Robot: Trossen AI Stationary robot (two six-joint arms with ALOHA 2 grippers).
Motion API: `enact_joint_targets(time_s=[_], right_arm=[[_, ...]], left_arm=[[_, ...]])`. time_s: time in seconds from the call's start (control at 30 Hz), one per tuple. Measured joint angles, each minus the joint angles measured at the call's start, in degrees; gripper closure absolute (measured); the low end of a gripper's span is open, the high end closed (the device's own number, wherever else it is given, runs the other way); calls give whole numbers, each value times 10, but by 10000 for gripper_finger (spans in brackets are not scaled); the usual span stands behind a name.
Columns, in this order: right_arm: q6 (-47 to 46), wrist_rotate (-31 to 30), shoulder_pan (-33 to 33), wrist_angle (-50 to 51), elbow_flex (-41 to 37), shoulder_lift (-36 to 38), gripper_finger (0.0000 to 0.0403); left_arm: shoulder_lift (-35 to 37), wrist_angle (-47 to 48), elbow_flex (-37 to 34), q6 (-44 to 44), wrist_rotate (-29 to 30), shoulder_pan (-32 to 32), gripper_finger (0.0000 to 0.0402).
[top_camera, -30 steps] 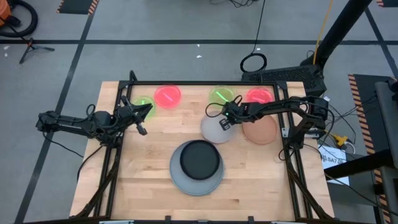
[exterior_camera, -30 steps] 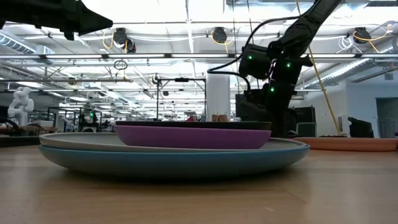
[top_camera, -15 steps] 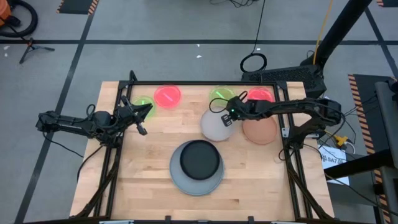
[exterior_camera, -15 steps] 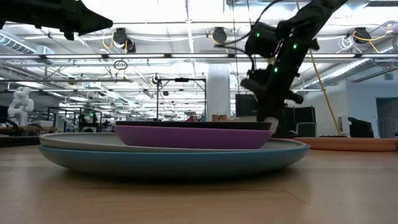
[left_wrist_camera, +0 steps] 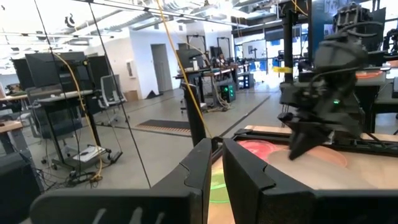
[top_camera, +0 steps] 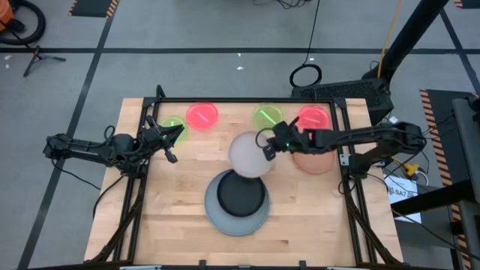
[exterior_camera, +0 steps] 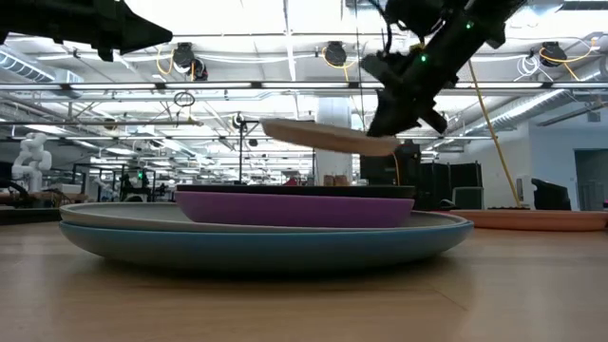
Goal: Stack plastic plates
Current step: Stack the white plate on top of the black plate
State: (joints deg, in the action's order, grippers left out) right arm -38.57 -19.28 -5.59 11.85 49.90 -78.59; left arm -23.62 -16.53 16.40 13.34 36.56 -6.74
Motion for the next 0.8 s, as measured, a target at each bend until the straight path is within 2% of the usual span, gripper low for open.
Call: enact_joint_targets(time_s=[0.4, 0.63, 0.8], right_arm=[[-26, 14, 114, -40, 0, -65, 394], [-57, 0, 136, -51, 0, -90, 390], [-42, -2, 140, -83, 0, -90, 365]], left_arm=[[0, -2, 0, 10, 0, 0, 353], [0, -4, 0, 17, 0, 0, 353], [0, -5, 0, 20, 0, 0, 353]])
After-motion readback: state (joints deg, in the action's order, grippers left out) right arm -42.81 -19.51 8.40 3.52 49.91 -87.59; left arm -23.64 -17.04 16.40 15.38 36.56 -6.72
